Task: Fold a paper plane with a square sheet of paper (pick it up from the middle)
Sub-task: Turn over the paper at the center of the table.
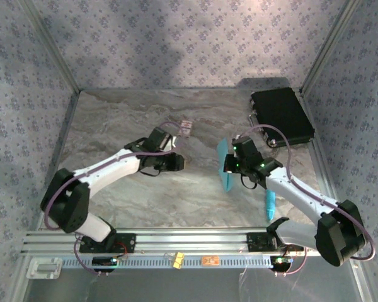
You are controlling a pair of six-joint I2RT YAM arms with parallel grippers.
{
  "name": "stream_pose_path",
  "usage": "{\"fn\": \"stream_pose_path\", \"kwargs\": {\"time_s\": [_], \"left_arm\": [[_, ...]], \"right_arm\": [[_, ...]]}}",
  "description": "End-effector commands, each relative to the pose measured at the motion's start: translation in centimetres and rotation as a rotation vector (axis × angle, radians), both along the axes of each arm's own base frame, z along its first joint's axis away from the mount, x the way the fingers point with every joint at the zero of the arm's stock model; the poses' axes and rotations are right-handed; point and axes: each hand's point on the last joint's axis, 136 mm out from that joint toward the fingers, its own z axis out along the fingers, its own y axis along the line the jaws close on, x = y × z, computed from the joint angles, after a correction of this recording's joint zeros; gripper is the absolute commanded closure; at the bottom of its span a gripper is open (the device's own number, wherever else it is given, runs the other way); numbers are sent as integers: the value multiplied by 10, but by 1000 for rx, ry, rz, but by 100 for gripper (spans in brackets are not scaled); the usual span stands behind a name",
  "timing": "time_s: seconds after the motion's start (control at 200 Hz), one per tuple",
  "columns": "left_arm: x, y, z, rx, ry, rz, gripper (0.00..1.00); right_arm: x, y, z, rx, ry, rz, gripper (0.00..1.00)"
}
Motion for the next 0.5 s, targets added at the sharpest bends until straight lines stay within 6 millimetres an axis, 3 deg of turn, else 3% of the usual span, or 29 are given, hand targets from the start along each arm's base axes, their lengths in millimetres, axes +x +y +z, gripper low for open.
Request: {"fn": "stream_pose_path", "kwargs": {"time_s": [0.0, 0.11, 0.255, 0.33, 0.395, 0.415, 0.495], "left_arm": [[9, 29, 12, -40, -18, 95, 60], [15, 63, 14, -88, -12, 207, 55], [19, 83, 9, -145, 5, 284, 54], [22, 89, 5, -134, 4, 313, 54], [26, 98, 3, -117, 2, 359, 54], [27, 100, 2, -115, 1, 372, 54], [33, 113, -1, -102, 5, 432, 54]], "right_arm": [[-2, -32, 8, -236, -35, -116, 98], [-4, -35, 20, -378, -58, -128, 98], [-1, -33, 35, -645, -90, -128, 99], [1, -19, 34, -758, -86, -92, 99], [1, -3, 22, -821, -59, -45, 99], [5, 7, 26, -812, -67, -36, 99], [4, 35, 7, -814, -44, 25, 99]]}}
